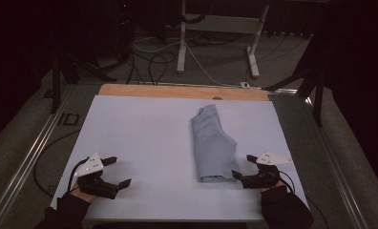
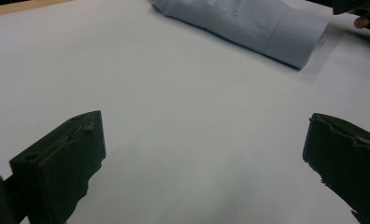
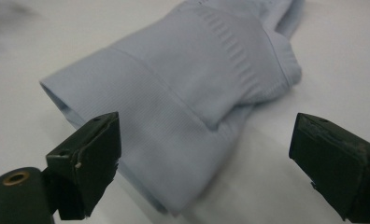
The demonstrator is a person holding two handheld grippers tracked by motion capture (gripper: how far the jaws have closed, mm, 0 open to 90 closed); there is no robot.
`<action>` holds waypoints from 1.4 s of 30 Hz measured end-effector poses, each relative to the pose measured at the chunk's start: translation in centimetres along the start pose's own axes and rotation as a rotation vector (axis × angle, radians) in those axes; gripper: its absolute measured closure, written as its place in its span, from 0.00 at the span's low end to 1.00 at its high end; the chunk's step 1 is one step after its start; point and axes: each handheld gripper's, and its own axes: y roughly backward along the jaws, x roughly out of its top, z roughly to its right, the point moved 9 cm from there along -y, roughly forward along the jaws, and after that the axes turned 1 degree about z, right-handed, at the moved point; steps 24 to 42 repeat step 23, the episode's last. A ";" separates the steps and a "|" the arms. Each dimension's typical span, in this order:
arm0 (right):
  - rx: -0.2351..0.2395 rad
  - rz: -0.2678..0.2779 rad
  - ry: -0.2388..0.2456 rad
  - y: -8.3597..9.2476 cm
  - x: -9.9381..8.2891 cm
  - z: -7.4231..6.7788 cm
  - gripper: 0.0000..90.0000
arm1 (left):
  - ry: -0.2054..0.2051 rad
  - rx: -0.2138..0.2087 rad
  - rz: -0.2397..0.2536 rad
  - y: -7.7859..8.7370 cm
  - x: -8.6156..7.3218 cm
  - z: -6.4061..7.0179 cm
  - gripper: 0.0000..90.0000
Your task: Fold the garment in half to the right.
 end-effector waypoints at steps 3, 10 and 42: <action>0.001 0.003 -0.021 0.2 -0.5 -0.1 0.10 | 0.025 0.013 0.004 0.3 -0.3 -0.4 0.00; -0.016 0.026 -0.039 0.9 -1.0 0.0 0.10 | 0.042 0.055 0.016 0.8 -0.9 -0.8 0.00; -0.012 0.033 -0.057 0.9 -1.0 0.3 0.10 | 0.037 0.064 0.018 0.9 -1.2 -0.8 0.00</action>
